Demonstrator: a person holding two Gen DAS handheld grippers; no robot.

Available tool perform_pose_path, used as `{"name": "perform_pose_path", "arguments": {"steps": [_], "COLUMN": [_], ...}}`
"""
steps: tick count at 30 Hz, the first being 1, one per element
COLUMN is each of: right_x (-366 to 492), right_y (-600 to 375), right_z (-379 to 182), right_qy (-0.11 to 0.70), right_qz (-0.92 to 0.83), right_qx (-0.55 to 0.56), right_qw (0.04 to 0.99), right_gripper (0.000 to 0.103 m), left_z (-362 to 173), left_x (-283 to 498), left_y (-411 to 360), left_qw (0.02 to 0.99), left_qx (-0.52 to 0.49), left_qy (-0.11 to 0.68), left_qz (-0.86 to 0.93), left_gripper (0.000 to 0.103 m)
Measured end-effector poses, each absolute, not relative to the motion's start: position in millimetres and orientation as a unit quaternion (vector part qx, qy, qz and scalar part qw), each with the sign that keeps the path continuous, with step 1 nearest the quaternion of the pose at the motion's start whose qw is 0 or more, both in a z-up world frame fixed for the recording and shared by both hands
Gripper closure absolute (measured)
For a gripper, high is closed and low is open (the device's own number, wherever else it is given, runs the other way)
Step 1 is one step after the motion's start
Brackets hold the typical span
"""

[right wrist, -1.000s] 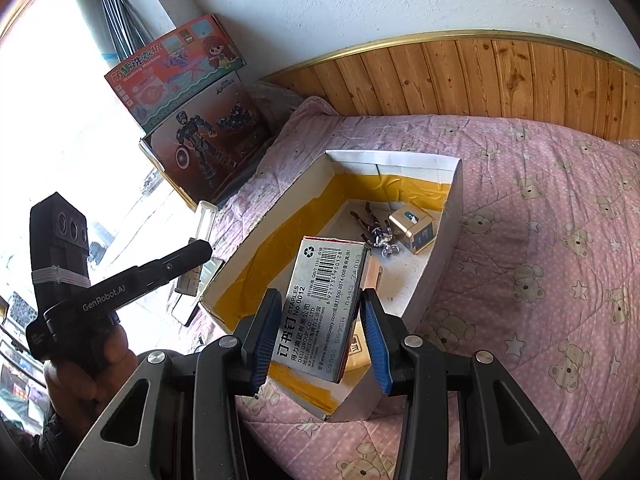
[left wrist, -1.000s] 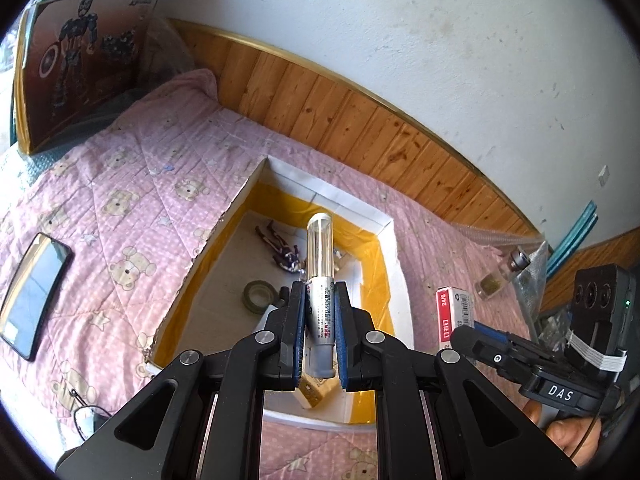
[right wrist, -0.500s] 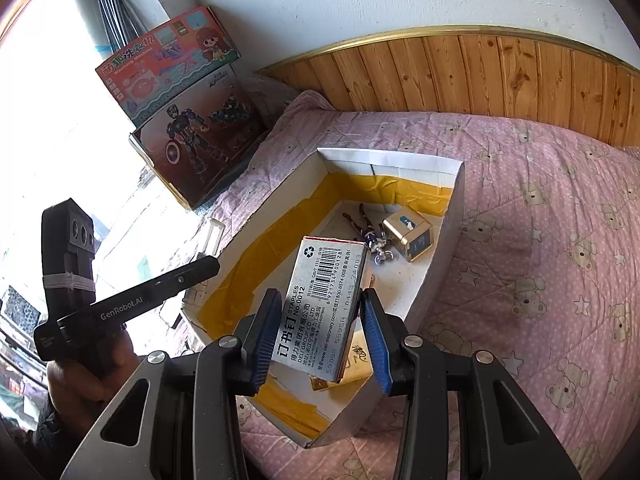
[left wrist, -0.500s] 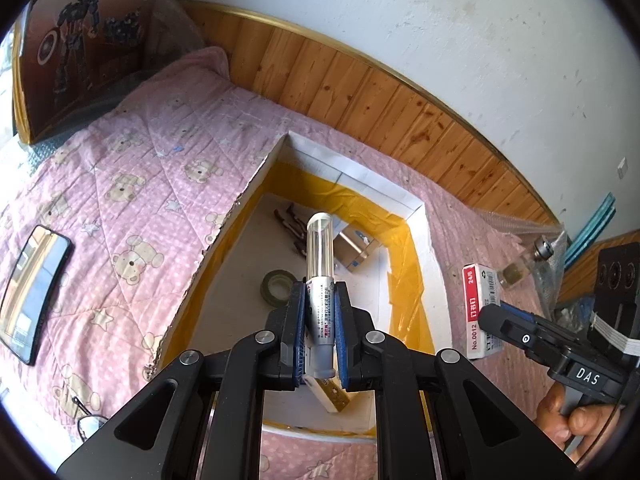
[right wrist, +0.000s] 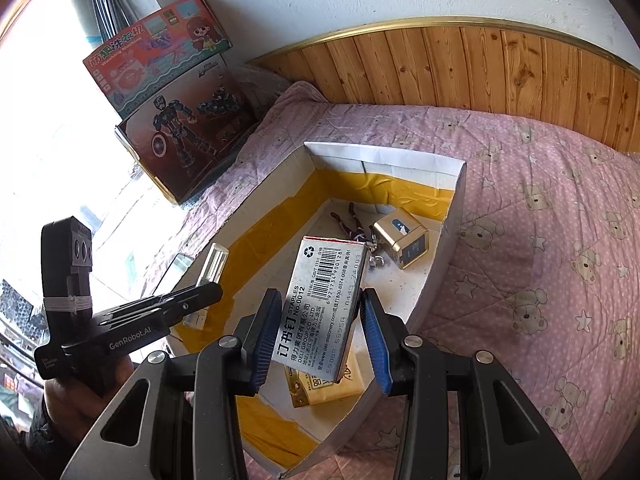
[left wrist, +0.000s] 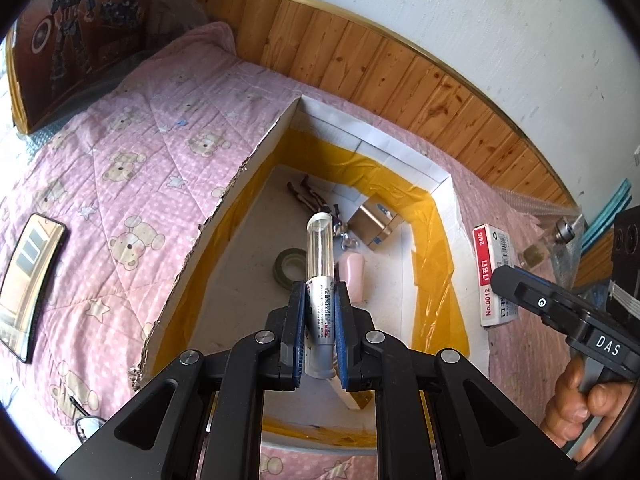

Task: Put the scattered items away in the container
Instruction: 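Lower the glass tube and staple box into the white box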

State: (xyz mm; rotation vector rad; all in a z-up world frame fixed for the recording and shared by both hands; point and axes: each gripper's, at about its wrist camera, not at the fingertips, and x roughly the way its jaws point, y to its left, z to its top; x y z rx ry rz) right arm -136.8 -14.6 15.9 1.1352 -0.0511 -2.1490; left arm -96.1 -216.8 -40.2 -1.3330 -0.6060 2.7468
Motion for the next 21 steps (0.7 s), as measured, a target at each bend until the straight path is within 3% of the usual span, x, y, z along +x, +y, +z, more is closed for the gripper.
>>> {"name": "perform_pose_path", "arguments": {"steps": [21], "right_x": [-160], "right_y": [-30], "right_z": [-3], "right_qy": [0.021], "right_qz": [-0.830], "right_qx": [0.451], "right_qw": [0.327], "right_gripper": [0.061], "left_z": [-55], "left_x": [-104], "left_y": [-217], "left_qw": [-0.011], "left_qx": [-0.455], "left_qy": [-0.183], "left_qz": [0.872], "left_gripper": [0.090]}}
